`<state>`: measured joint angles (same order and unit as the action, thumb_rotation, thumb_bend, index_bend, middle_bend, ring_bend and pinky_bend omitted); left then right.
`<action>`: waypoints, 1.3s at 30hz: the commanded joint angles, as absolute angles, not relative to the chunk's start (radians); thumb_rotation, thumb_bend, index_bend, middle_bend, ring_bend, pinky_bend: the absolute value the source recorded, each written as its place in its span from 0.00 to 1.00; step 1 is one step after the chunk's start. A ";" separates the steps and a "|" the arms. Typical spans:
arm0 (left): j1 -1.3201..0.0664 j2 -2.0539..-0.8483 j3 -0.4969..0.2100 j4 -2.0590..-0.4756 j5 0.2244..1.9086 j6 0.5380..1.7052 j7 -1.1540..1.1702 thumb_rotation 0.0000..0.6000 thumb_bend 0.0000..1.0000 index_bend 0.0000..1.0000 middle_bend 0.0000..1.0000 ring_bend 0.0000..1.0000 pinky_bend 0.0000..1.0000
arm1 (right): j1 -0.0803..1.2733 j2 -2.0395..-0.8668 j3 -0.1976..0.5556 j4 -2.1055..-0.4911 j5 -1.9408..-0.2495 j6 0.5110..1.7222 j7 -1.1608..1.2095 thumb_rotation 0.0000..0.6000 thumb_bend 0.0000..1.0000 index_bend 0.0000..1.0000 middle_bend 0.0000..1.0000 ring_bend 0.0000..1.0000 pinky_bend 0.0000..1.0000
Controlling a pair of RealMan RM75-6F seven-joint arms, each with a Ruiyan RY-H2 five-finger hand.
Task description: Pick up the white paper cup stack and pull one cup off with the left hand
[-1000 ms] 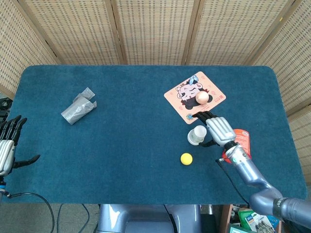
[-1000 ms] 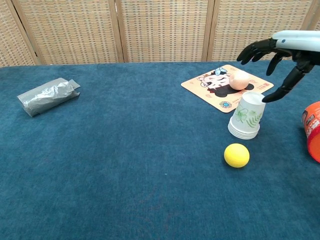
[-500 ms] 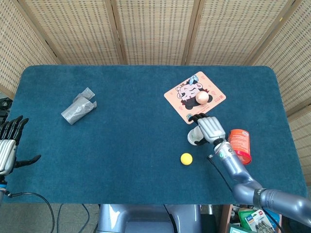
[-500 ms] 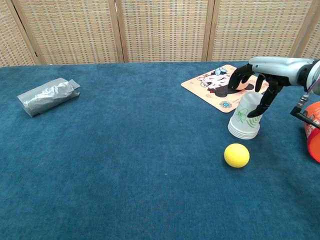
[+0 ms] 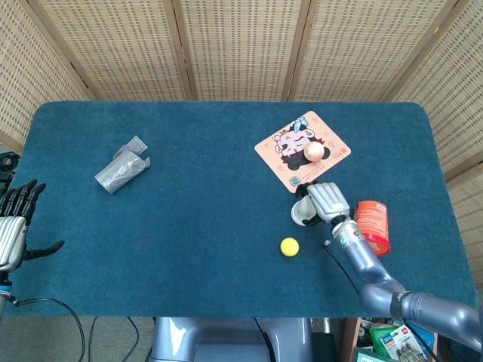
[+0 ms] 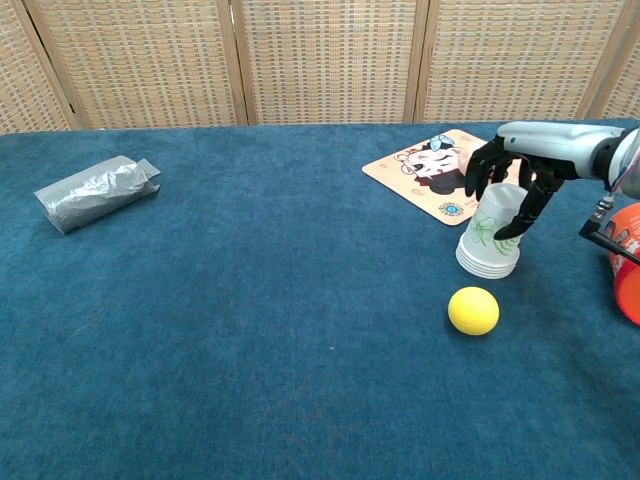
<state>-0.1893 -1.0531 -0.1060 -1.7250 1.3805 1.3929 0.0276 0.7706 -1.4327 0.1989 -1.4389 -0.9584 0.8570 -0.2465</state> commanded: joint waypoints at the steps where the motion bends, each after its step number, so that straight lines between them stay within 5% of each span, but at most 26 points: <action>1: -0.189 -1.053 -0.106 -1.725 1.380 1.393 0.028 1.00 0.00 0.00 0.00 0.00 0.00 | 0.771 -1.437 0.198 -1.431 -0.959 0.856 -0.245 1.00 0.32 0.47 0.51 0.39 0.57; 10: -0.194 -1.057 -0.105 -1.721 1.375 1.382 0.034 1.00 0.00 0.00 0.00 0.00 0.00 | 0.765 -1.429 0.200 -1.430 -0.996 0.859 -0.209 1.00 0.45 0.55 0.57 0.47 0.67; 18: -0.202 -1.064 -0.108 -1.717 1.380 1.378 0.046 1.00 0.00 0.00 0.00 0.00 0.00 | 0.757 -1.382 0.280 -1.524 -0.991 0.869 -0.080 1.00 0.49 0.55 0.58 0.48 0.69; 27: -0.287 -1.166 -0.152 -1.616 1.504 1.408 0.047 1.00 0.00 0.00 0.00 0.00 0.00 | 0.780 -1.317 0.471 -1.670 -0.667 0.685 0.238 1.00 0.50 0.55 0.58 0.48 0.69; 39: -0.464 -1.354 -0.222 -1.415 1.647 1.424 -0.018 1.00 0.00 0.00 0.00 0.00 0.00 | 0.852 -1.344 0.536 -1.669 -0.357 0.593 0.414 1.00 0.50 0.55 0.57 0.48 0.69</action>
<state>-0.4396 -1.3274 -0.2106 -1.4413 1.6266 1.4170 -0.0003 0.8321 -1.3369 0.5208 -1.6694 -0.3967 0.6110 0.3891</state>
